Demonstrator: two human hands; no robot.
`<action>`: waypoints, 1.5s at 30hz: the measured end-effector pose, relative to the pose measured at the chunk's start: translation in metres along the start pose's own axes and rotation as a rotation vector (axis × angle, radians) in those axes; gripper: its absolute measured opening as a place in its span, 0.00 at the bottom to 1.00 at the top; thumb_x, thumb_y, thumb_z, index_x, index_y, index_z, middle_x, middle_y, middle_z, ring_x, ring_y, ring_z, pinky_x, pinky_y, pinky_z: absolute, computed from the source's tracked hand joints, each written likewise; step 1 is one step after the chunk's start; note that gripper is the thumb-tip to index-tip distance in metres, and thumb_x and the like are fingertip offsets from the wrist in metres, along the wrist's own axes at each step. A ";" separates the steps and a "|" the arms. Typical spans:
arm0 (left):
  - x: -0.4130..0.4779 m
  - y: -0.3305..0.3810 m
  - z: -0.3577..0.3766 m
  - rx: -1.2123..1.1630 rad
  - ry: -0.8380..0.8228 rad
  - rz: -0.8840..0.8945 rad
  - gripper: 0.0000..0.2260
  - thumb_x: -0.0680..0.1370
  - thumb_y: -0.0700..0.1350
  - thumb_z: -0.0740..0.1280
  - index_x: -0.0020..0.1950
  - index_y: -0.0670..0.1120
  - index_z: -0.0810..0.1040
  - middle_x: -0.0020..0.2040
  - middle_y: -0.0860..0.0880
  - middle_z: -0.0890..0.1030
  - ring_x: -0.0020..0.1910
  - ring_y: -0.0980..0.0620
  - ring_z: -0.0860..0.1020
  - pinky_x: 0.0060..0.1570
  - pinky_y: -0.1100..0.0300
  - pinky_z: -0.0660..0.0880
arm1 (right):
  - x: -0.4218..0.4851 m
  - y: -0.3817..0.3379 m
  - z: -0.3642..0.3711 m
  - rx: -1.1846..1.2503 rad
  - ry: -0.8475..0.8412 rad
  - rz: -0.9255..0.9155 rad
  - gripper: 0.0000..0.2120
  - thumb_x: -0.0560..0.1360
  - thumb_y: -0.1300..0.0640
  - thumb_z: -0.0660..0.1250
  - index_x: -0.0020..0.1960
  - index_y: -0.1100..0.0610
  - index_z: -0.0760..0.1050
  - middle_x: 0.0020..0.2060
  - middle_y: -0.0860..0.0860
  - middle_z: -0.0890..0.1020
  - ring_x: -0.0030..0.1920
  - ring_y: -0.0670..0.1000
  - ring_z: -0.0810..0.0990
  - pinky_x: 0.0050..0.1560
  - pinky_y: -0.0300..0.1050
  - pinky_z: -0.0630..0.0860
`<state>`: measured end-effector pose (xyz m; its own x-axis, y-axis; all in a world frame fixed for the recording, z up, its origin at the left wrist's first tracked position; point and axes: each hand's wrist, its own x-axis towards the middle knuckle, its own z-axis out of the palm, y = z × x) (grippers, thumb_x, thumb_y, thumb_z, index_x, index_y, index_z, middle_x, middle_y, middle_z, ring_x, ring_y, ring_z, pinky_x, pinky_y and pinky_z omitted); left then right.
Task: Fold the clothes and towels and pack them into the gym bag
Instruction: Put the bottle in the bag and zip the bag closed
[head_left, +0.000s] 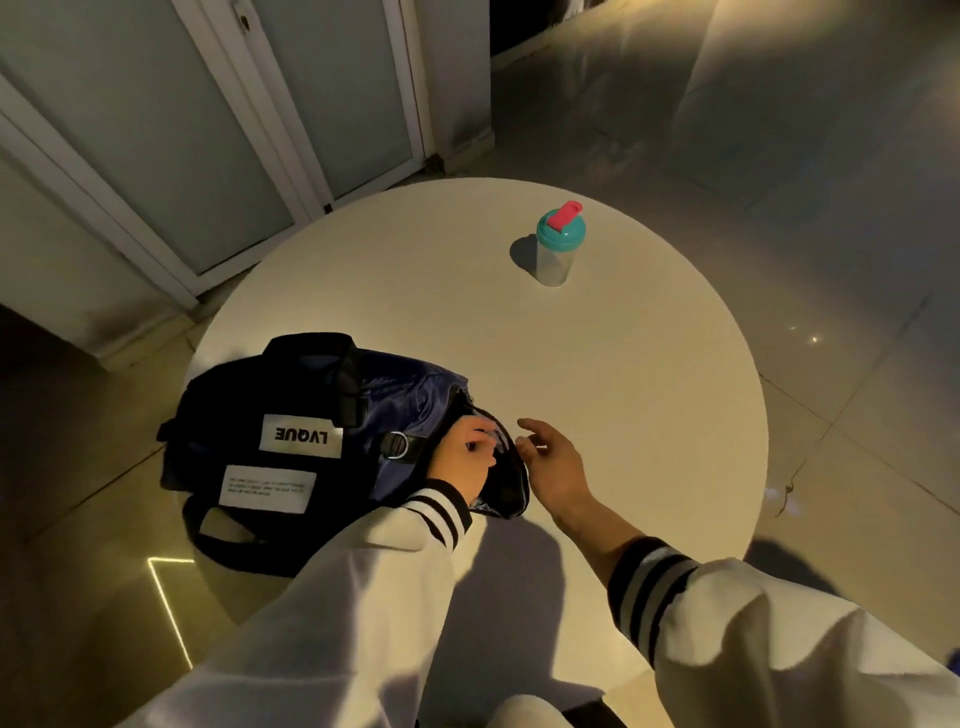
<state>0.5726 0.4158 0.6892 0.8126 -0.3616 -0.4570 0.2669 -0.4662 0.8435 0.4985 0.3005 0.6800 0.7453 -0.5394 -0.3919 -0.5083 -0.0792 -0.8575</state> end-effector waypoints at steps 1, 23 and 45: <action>0.003 0.009 0.002 0.003 -0.020 0.017 0.12 0.81 0.33 0.60 0.60 0.45 0.76 0.53 0.44 0.80 0.42 0.50 0.78 0.45 0.62 0.76 | 0.001 -0.005 -0.006 0.008 0.012 -0.007 0.13 0.82 0.59 0.61 0.65 0.53 0.77 0.47 0.52 0.80 0.48 0.53 0.80 0.51 0.44 0.77; 0.342 0.172 0.102 0.174 0.015 0.147 0.27 0.72 0.53 0.60 0.72 0.61 0.69 0.65 0.50 0.77 0.64 0.50 0.76 0.66 0.50 0.73 | 0.331 -0.099 -0.118 0.119 0.005 0.040 0.30 0.82 0.58 0.63 0.80 0.57 0.53 0.76 0.56 0.65 0.74 0.57 0.67 0.70 0.46 0.65; 0.209 0.123 0.073 0.061 0.171 0.150 0.14 0.77 0.61 0.68 0.59 0.60 0.72 0.59 0.49 0.76 0.58 0.51 0.77 0.54 0.57 0.79 | 0.231 -0.062 -0.076 -0.024 -0.081 -0.154 0.39 0.62 0.43 0.80 0.68 0.40 0.67 0.60 0.45 0.76 0.59 0.49 0.75 0.62 0.51 0.75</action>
<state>0.7371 0.2240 0.6769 0.9180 -0.2910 -0.2695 0.1092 -0.4677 0.8771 0.6692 0.1174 0.6680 0.8472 -0.4499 -0.2827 -0.3946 -0.1766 -0.9017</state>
